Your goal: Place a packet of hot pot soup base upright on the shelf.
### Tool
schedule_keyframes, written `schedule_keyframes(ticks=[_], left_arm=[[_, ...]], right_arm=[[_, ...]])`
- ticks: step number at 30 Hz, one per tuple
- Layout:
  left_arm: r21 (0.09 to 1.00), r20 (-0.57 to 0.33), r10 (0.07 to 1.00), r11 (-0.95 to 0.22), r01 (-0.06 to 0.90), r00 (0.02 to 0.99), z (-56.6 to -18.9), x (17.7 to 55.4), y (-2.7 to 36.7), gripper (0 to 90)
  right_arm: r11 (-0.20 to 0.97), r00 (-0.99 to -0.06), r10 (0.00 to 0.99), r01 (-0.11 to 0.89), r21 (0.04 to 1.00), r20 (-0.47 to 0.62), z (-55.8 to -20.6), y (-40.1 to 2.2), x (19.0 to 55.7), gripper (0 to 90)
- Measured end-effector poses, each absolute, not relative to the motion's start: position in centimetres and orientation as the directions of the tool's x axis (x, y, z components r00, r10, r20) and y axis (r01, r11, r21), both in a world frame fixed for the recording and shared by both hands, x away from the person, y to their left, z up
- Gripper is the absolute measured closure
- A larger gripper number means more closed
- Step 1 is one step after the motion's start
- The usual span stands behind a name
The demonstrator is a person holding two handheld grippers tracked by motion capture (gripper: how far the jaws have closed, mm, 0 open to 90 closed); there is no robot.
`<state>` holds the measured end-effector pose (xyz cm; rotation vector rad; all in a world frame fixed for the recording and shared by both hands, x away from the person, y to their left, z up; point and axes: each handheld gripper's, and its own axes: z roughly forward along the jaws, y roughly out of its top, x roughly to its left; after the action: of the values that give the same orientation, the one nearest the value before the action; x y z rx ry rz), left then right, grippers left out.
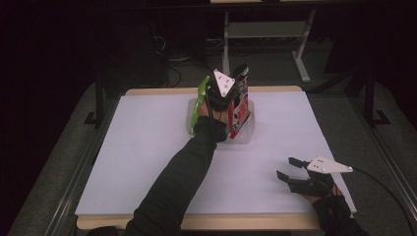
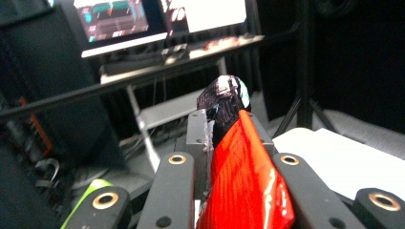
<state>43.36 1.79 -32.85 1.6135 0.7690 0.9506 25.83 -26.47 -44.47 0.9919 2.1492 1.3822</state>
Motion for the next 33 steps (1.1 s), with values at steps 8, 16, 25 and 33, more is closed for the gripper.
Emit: schedule_keyframes(ticks=[8,16,25,33], left_arm=[[0.959,0.229,0.82,-0.281,0.021,0.524,-35.2,42.8,2.3,75.6],[0.952,0.206,0.78,-0.298,0.063,0.59,-34.5,42.9,3.3,70.9],[0.957,0.173,0.762,-0.281,0.078,0.624,-34.1,42.3,4.0,66.2],[0.949,0.203,0.746,-0.31,0.06,0.634,-33.9,42.0,4.2,66.7]], right_arm=[[0.262,-0.668,0.743,0.351,0.899,0.044,-44.5,-26.4,25.8,30.9],[0.276,-0.67,0.742,0.353,0.894,0.036,-44.5,-26.3,25.9,31.0],[0.28,-0.67,0.742,0.354,0.892,0.033,-44.5,-26.2,25.8,32.4],[0.284,-0.67,0.742,0.351,0.893,0.027,-44.5,-26.2,25.8,32.8]])
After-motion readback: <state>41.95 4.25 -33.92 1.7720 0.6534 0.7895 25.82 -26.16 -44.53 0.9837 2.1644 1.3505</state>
